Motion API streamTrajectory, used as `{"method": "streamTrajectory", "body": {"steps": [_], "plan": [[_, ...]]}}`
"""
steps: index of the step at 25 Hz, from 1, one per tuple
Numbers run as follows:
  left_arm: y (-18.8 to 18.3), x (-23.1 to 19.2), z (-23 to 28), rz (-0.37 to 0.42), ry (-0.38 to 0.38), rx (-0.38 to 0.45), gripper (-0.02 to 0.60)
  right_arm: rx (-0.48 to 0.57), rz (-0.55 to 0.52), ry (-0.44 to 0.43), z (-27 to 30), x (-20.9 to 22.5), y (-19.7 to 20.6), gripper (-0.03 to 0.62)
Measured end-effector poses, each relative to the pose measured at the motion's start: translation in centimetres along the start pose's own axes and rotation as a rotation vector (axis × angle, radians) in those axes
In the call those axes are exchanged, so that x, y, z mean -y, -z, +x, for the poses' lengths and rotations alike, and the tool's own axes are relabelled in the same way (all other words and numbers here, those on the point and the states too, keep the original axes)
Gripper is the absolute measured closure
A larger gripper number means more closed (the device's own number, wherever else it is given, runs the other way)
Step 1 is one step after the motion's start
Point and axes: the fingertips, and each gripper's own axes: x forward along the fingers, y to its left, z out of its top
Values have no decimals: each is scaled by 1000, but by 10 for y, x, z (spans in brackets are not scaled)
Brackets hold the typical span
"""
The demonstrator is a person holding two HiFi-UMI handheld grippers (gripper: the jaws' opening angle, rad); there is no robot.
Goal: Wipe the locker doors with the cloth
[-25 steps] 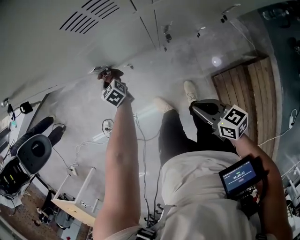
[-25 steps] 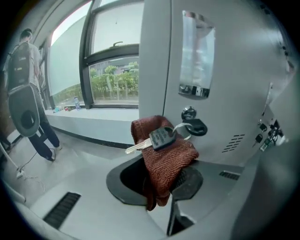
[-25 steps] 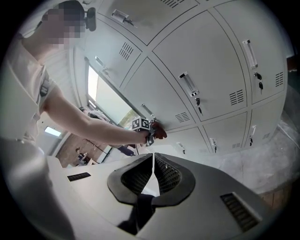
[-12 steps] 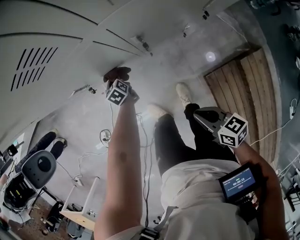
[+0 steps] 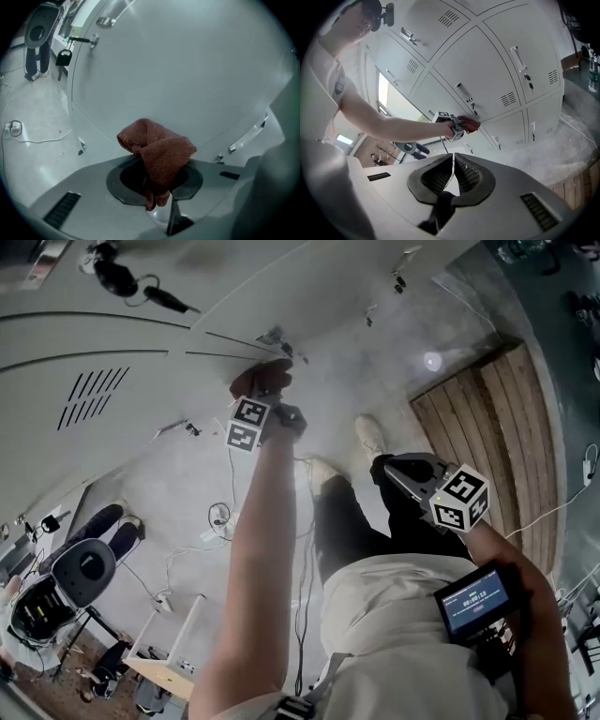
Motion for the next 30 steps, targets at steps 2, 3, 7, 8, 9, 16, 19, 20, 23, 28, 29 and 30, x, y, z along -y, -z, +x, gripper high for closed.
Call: {"method": "streamTrajectory", "body": {"steps": [2, 3, 7, 8, 9, 16, 19, 20, 23, 28, 29, 30], "plan": [[-6, 16, -11, -39, 72, 3, 505, 2, -14, -19, 0, -4, -9, 574], [-8, 25, -16, -77, 125, -2, 505, 2, -20, -29, 0, -6, -14, 574], [-15, 60, -35, -239, 342, -35, 505, 4, -60, -70, 0, -13, -34, 574], [-19, 66, -42, -228, 360, -29, 505, 6, -72, -80, 0, -14, -39, 574], [-24, 71, -50, -188, 360, -15, 505, 9, -83, -89, 0, -16, -44, 574], [-40, 90, -133, 254, 258, 22, 505, 72, -103, -145, -17, -20, -81, 574], [-55, 103, -173, 331, 276, 63, 505, 110, -148, -159, -24, -16, -110, 574], [-59, 107, -187, 365, 279, 78, 505, 121, -162, -163, -26, -15, -120, 574], [-59, 114, -231, 475, 267, 90, 505, 155, -180, -170, -35, -19, -143, 574], [-49, 113, -297, 615, 253, 100, 505, 238, -216, -215, -42, -48, -183, 574], [-50, 111, -308, 624, 253, 107, 505, 258, -222, -230, -42, -57, -191, 574], [-51, 109, -319, 629, 253, 116, 505, 276, -229, -247, -42, -66, -198, 574]]}}
